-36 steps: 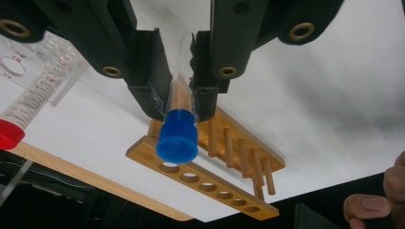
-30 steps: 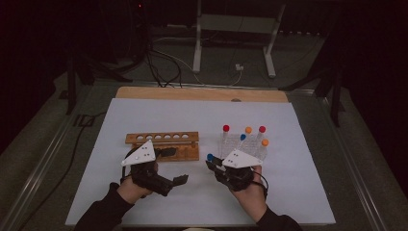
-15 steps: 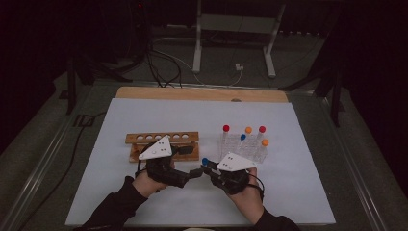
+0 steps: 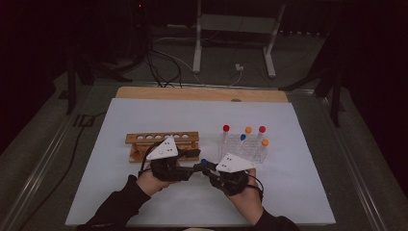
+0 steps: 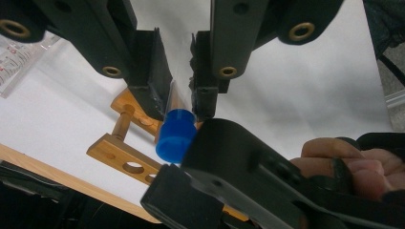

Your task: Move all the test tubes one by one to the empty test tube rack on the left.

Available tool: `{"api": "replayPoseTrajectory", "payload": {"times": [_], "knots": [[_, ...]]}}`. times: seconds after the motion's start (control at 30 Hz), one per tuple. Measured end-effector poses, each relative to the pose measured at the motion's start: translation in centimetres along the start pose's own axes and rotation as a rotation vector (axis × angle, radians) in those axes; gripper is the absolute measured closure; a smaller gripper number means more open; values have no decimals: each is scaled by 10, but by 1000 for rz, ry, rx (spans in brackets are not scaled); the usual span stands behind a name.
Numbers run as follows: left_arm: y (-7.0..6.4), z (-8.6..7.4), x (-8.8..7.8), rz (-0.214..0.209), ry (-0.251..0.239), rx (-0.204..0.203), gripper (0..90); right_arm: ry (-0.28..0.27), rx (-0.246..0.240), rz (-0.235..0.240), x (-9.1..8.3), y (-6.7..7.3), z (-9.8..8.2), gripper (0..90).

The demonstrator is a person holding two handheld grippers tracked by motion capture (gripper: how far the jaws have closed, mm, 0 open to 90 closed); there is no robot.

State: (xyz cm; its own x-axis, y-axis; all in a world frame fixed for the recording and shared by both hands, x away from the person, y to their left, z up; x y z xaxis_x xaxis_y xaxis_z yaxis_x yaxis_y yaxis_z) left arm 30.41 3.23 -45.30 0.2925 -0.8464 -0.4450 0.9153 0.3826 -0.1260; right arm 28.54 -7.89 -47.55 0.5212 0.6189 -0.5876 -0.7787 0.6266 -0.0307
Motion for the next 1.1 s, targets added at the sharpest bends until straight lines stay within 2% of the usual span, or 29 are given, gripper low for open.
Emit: {"api": "replayPoseTrajectory", "payload": {"times": [0.13, 0.33, 0.47, 0.9, 1.0, 1.03, 1.1], "knots": [[-1, 0, 3, -5, 12, 13, 553, -1, 0, -1, 0, 0, 0, 769], [-1, 0, 6, -12, 21, 10, 642, -4, -1, -2, -1, 0, 1, 769], [-2, 0, 7, -26, 22, 15, 733, -5, 1, -3, -1, -1, 1, 768], [-1, 2, 6, 8, 27, 52, 774, -16, 13, -4, -1, -2, 1, 759], [1, 4, 3, 25, 25, 60, 774, -26, 19, -9, -2, -2, 2, 663], [3, 6, 2, 38, 21, 59, 774, -32, 29, -17, -2, -3, 2, 603], [7, 7, -1, 49, 21, 61, 775, -34, 33, -17, -3, -4, 2, 584]]}}
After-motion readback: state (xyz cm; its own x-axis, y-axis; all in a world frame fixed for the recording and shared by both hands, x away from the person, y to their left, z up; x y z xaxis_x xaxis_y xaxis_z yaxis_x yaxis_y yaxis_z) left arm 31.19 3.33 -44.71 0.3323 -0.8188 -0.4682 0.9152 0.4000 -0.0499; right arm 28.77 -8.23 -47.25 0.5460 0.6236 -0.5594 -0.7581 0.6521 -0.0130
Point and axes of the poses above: each handheld gripper's, and its own axes: x roughly forward along the jaws, z roughly out of its top, y roughly to its left, the point moved 7 cm from there along x, roughly forward along the jaws, and after that the axes turned 7 degrees about y, right-handed, at the moved point
